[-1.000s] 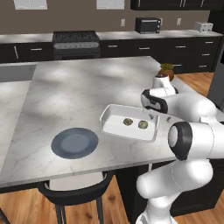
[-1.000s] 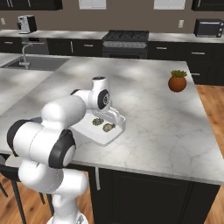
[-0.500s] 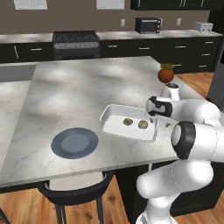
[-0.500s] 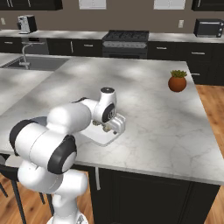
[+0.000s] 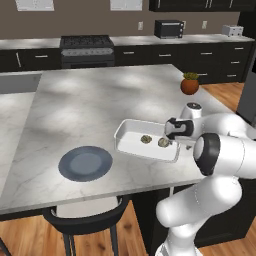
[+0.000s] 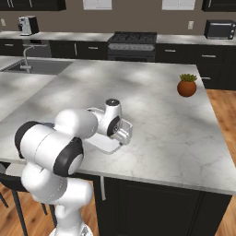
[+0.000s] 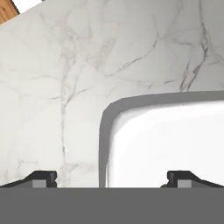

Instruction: Place two dumplings into each of the tupperware containers and then place the containers in the fridge.

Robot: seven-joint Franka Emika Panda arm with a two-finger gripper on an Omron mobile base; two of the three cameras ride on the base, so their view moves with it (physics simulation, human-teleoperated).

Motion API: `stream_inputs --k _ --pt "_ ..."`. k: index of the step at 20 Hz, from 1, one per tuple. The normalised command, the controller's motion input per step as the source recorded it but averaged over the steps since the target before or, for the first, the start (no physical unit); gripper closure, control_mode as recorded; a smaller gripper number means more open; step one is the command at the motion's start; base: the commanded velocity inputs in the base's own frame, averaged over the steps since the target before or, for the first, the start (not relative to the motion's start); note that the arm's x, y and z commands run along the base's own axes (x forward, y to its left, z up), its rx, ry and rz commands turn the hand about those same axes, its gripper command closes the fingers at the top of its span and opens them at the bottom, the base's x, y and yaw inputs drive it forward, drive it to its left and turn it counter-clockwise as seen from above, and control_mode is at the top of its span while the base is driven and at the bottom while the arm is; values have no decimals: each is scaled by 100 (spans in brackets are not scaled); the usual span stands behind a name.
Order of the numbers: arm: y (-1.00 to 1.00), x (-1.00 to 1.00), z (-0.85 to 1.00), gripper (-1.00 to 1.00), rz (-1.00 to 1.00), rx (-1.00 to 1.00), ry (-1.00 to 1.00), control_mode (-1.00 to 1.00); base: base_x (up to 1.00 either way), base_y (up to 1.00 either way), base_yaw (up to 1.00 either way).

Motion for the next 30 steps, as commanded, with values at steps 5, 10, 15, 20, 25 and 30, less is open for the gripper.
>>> stream_inputs --k 5,10,15,20,25,30 --pt "5 21 -29 -100 0 0 0 -100 0 0 0" --pt "7 13 -38 -100 0 0 0 -100 0 0 0" --pt "9 6 -38 -100 0 0 0 -100 0 0 0" --pt "9 0 -44 100 0 -1 0 -100 0 0 0" --pt "0 0 -45 100 0 0 1 -100 0 0 0" --pt "0 -2 -19 100 -3 3 0 -100 0 0 0"
